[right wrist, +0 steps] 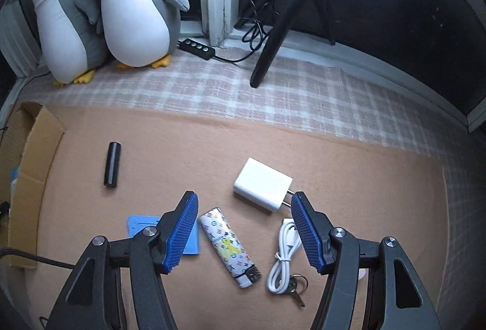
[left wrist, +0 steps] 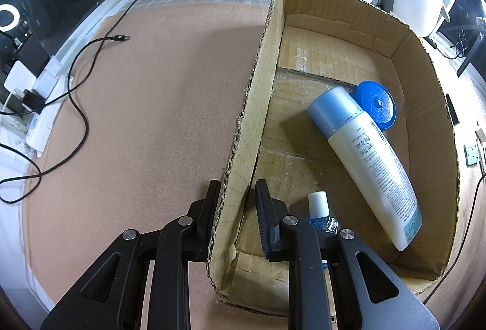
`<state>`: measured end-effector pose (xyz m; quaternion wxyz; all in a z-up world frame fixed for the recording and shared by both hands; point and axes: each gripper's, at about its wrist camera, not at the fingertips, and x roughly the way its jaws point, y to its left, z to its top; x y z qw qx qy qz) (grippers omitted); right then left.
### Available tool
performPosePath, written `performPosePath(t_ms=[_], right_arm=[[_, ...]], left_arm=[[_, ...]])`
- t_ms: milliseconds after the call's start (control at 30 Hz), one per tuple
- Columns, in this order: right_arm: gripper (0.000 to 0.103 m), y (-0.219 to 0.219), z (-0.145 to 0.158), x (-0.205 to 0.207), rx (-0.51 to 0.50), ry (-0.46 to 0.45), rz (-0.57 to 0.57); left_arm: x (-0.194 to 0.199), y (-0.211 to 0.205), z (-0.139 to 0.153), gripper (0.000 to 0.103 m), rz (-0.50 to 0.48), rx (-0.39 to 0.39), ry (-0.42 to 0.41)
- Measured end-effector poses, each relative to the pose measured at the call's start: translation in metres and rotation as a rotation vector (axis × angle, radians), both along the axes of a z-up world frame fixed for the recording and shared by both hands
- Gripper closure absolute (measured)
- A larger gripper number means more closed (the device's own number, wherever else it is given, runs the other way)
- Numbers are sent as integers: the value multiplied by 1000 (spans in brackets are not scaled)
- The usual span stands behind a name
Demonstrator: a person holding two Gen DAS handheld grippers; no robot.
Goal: Organize rigid objects
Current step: 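Move the right gripper back toward the remaining items on the table, then close the right gripper on the white wall charger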
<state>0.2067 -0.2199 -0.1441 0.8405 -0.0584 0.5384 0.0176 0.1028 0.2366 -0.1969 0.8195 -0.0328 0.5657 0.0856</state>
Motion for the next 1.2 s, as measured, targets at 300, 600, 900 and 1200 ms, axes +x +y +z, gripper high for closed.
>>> performPosePath(t_ms=[300,600,900,1200], right_arm=[[43,-18,-19,6,-27,27,31],[43,-15,-33,25,-102,52,77],[43,-18,-40,46,-93,73,73],[63,-26,-54,54,-1,119,43]], left_arm=[[0,-3,1,83,2,11,6],[0,-3,2,83,8,12,9],[0,-2,1,83,11,10,9],[0,-1,1,83,13,9,8]])
